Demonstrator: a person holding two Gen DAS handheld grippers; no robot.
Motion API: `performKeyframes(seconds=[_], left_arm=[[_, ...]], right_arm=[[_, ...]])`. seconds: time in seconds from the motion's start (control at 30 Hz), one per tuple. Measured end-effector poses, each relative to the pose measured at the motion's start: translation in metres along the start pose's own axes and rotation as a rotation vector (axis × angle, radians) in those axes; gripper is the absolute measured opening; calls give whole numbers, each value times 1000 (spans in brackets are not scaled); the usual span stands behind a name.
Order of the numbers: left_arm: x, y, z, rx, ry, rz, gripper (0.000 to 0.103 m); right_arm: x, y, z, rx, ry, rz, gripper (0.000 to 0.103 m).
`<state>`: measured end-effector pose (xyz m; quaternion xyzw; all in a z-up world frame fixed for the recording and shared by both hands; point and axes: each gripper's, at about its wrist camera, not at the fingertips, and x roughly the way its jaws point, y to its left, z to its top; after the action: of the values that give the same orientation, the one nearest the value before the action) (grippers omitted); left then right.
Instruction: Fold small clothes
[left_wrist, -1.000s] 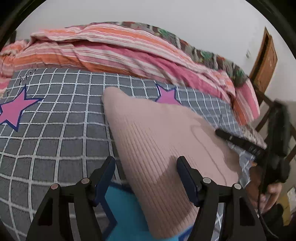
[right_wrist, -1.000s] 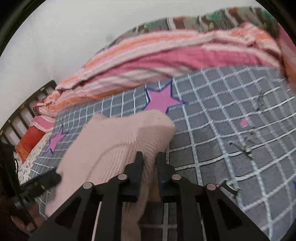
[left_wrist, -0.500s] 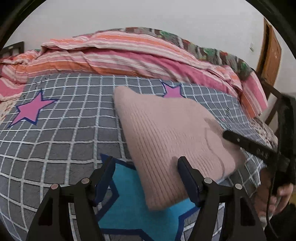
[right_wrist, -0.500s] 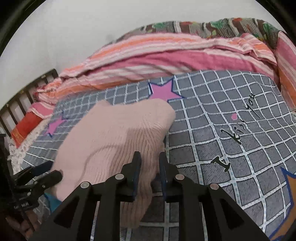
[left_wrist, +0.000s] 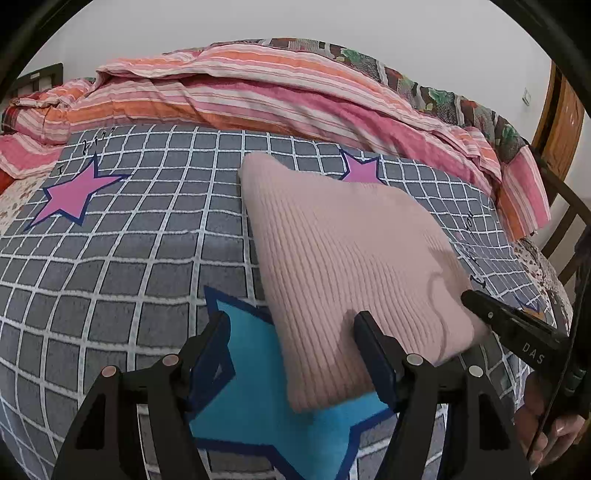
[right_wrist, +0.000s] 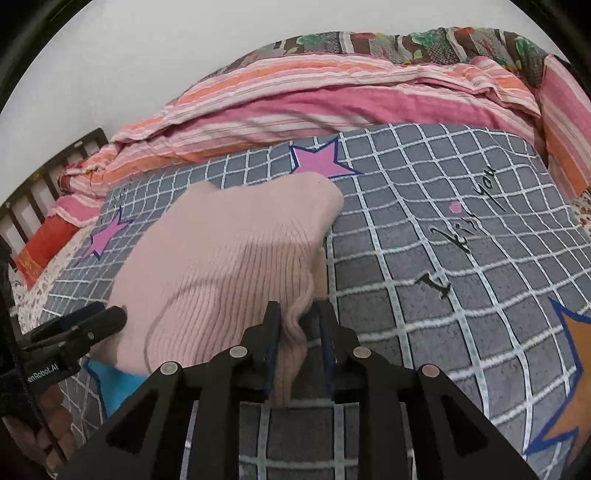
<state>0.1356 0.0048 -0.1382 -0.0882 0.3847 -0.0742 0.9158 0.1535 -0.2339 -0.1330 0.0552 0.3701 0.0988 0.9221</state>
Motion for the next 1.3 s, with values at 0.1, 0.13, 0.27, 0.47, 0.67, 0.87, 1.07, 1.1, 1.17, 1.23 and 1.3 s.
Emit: performKeyframes(seconds=[0.1, 0.13, 0.27, 0.47, 0.67, 0.87, 1.07, 1.1, 1.17, 1.23, 1.3], left_arm=[[-6, -1, -5, 2, 5, -1, 68], [-10, -1, -7, 4, 2, 3, 68], [-27, -5, -8, 7, -8, -1, 66], [-67, -20, -4, 31, -57, 32, 68], [-112, -31, -1, 40, -92, 89, 71], [-148, -39, -2, 34, -113, 122, 76], [-170, -47, -11, 50, -136, 147, 81], [-173, -47, -13, 47, -139, 144, 81], [-174, -49, -16, 45, -141, 142, 81], [-174, -51, -18, 53, -138, 147, 81], [-175, -54, -20, 60, -138, 145, 81]], right_arm=[[-4, -1, -6, 10, 13, -4, 21], [-8, -2, -8, 12, 15, -4, 21], [-26, -1, -10, 0, 13, -18, 22], [-66, 7, -12, -24, -5, -72, 34], [-112, 12, -12, -38, -30, -105, 40], [-165, 21, -17, -71, -100, -107, 91], [-190, 22, -19, -72, -122, -143, 96], [-193, 22, -19, -68, -123, -142, 96], [-199, 22, -21, -68, -127, -149, 96], [-202, 22, -23, -73, -128, -160, 96], [-204, 22, -26, -82, -128, -166, 96]])
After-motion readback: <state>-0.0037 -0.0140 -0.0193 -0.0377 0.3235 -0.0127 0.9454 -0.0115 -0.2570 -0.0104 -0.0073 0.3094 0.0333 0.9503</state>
